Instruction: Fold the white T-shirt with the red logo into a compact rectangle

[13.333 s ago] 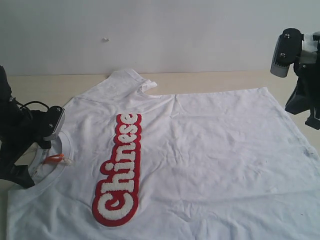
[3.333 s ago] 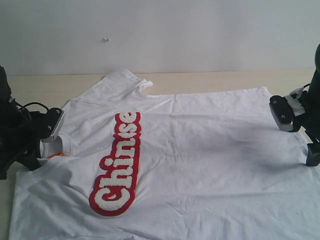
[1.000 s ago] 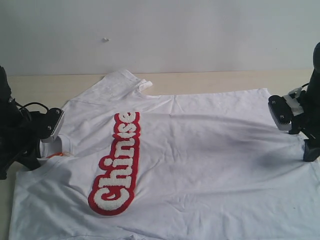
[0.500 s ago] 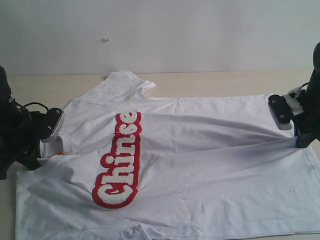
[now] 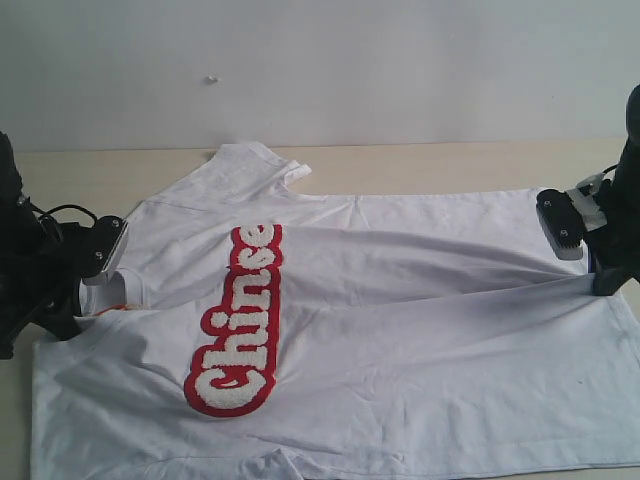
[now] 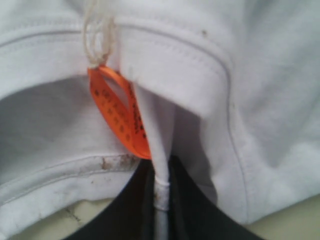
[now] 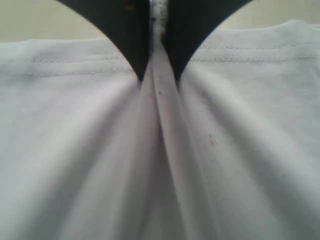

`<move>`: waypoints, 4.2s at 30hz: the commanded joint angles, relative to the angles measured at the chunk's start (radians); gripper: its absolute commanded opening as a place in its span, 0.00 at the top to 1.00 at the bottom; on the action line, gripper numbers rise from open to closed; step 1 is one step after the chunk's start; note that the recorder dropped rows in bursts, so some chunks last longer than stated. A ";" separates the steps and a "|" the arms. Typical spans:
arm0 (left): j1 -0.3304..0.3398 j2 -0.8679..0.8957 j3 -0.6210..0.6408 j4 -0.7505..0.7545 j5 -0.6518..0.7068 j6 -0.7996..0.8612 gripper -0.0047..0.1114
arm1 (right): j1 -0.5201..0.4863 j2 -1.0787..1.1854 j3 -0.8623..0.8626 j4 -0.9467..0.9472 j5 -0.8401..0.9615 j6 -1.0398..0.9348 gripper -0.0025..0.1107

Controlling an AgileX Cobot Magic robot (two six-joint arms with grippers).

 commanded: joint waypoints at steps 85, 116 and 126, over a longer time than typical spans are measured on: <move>0.002 0.015 0.007 -0.015 0.001 -0.004 0.96 | -0.006 0.040 0.012 0.094 -0.244 0.086 0.98; 0.002 -0.238 0.005 0.037 -0.243 -0.270 0.96 | -0.004 -0.246 0.010 0.142 -0.240 0.108 0.98; 0.002 -0.428 0.005 0.364 -0.243 -0.684 0.96 | -0.004 -0.430 0.010 0.208 -0.228 0.110 0.98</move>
